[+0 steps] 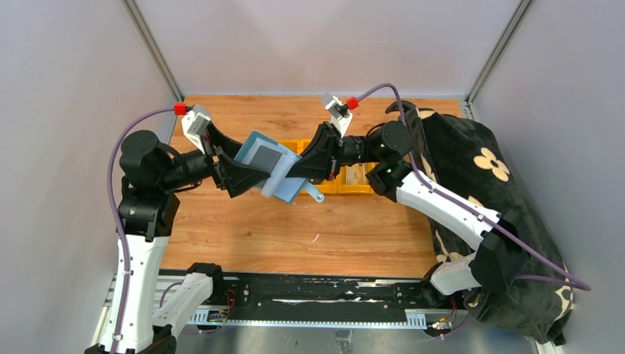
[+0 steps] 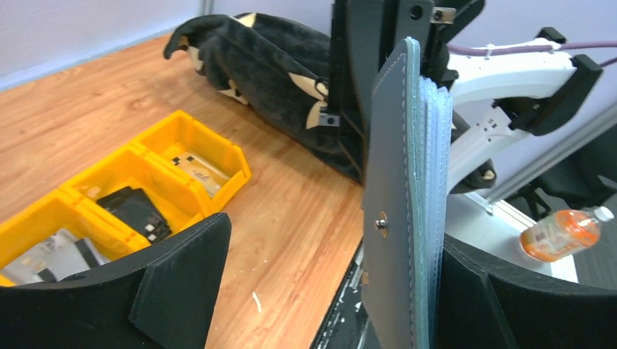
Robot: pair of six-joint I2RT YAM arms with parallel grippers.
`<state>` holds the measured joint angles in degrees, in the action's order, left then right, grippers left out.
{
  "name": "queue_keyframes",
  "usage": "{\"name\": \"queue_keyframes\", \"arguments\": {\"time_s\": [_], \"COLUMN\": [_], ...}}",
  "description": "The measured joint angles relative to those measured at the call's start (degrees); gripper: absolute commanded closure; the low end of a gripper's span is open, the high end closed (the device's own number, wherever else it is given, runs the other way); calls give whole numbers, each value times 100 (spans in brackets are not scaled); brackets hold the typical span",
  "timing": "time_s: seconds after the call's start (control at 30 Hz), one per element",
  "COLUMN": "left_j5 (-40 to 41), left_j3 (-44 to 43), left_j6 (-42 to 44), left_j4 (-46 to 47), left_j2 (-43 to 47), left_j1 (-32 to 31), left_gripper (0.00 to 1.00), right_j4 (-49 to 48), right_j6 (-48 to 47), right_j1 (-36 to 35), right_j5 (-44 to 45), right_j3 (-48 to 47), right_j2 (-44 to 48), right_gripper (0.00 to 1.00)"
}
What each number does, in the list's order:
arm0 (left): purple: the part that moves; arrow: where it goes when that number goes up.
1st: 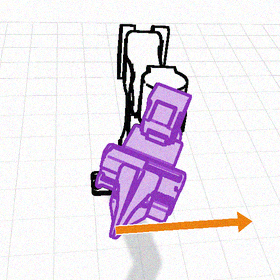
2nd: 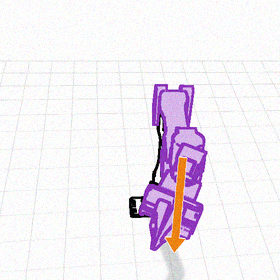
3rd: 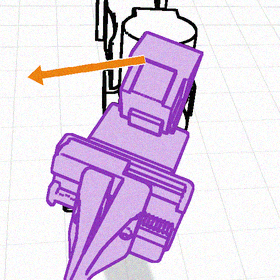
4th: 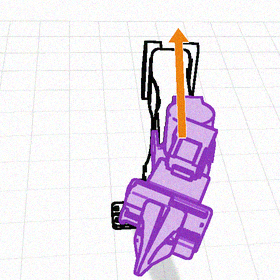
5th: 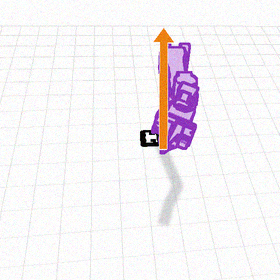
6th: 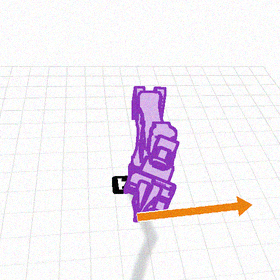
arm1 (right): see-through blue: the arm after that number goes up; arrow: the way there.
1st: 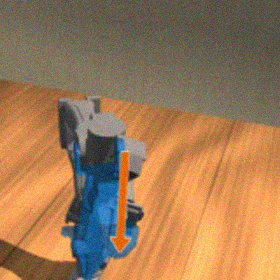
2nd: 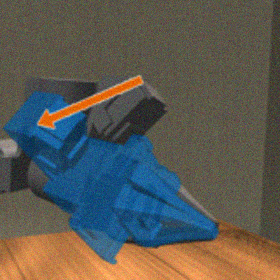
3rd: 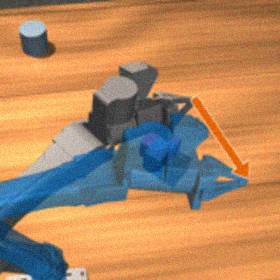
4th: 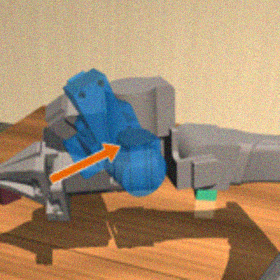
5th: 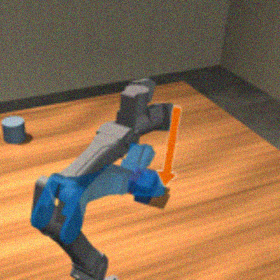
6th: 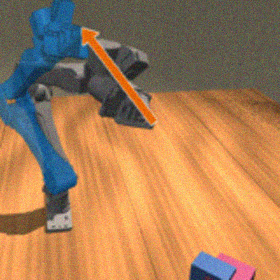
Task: Take the credit cards out of the card holder
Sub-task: Remove the credit card from the card holder.
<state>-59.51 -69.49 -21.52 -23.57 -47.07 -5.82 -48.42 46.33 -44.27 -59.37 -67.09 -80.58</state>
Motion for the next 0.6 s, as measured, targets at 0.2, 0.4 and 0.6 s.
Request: {"name": "queue_keyframes", "arguments": {"time_s": [0.2, 0.4, 0.6], "left_j5": [203, -17, -667], "left_j3": [-22, -24, -170], "left_j6": [-57, -271, -457], "left_j4": [46, 146, 107], "left_j2": [-39, -105, -299], "left_j1": [-4, -4, 162], "left_gripper": [49, 72, 100], "right_j4": [0, 138, 323], "right_j6": [-72, -225, -372], "right_j1": [-37, -109, -103], "right_j5": [2, 72, 190], "right_j3": [24, 24, 131], "right_j2": [63, 70, 184], "right_gripper": [100, 100, 76]}}
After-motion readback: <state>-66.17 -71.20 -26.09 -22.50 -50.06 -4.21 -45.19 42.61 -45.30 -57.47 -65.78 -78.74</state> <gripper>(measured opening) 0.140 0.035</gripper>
